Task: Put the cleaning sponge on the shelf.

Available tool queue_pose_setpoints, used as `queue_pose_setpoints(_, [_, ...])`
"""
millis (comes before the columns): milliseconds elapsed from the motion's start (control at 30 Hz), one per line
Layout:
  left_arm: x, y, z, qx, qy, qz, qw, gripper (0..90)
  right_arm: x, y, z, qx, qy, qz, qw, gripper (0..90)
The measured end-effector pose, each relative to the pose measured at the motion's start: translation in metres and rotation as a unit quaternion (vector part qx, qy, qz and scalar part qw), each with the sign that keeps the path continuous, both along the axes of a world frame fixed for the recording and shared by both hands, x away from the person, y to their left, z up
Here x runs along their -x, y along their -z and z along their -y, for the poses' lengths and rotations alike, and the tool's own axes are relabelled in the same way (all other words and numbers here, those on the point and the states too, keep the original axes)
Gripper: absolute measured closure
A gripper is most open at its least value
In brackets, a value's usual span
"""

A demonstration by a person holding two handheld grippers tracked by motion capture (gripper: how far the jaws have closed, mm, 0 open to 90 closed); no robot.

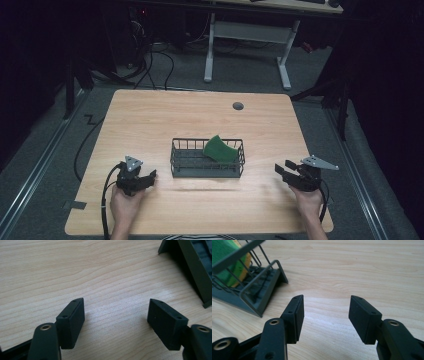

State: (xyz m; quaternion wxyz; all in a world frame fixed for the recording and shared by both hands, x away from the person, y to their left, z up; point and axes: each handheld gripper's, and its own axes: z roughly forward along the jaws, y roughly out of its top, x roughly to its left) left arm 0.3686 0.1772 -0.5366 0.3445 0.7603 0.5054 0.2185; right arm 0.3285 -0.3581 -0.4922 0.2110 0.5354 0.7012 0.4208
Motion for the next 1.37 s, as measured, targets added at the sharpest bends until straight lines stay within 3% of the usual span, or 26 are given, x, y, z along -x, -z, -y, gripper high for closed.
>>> queue_pose_setpoints(600, [0.0, 0.0, 0.0, 0.0, -0.001, 0.0, 1.0, 30.5, -0.009, 0.024, -0.001, 0.038, 0.022, -0.024, 0.9987, 43.8])
queue_pose_setpoints(700, [0.0, 0.0, 0.0, 0.0, -0.001, 0.0, 1.0, 30.4, -0.009, 0.028, -0.004, 0.064, 0.026, -0.03, 0.9972, 42.4])
queue_pose_setpoints(900, [0.0, 0.0, 0.0, 0.0, -0.001, 0.0, 1.0, 30.4, -0.011, 0.037, -0.003, 0.074, 0.035, -0.051, 0.9953, 38.8])
queue_pose_setpoints(967, [0.0, 0.0, 0.0, 0.0, 0.0, 0.0, 1.0, 30.2, -0.011, 0.038, -0.007, 0.107, 0.035, -0.048, 0.9925, 37.2])
queue_pose_setpoints(1367, [0.0, 0.0, 0.0, 0.0, -0.002, -0.001, 1.0, 30.1, -0.011, 0.038, -0.007, 0.108, 0.04, -0.05, 0.9921, 35.2])
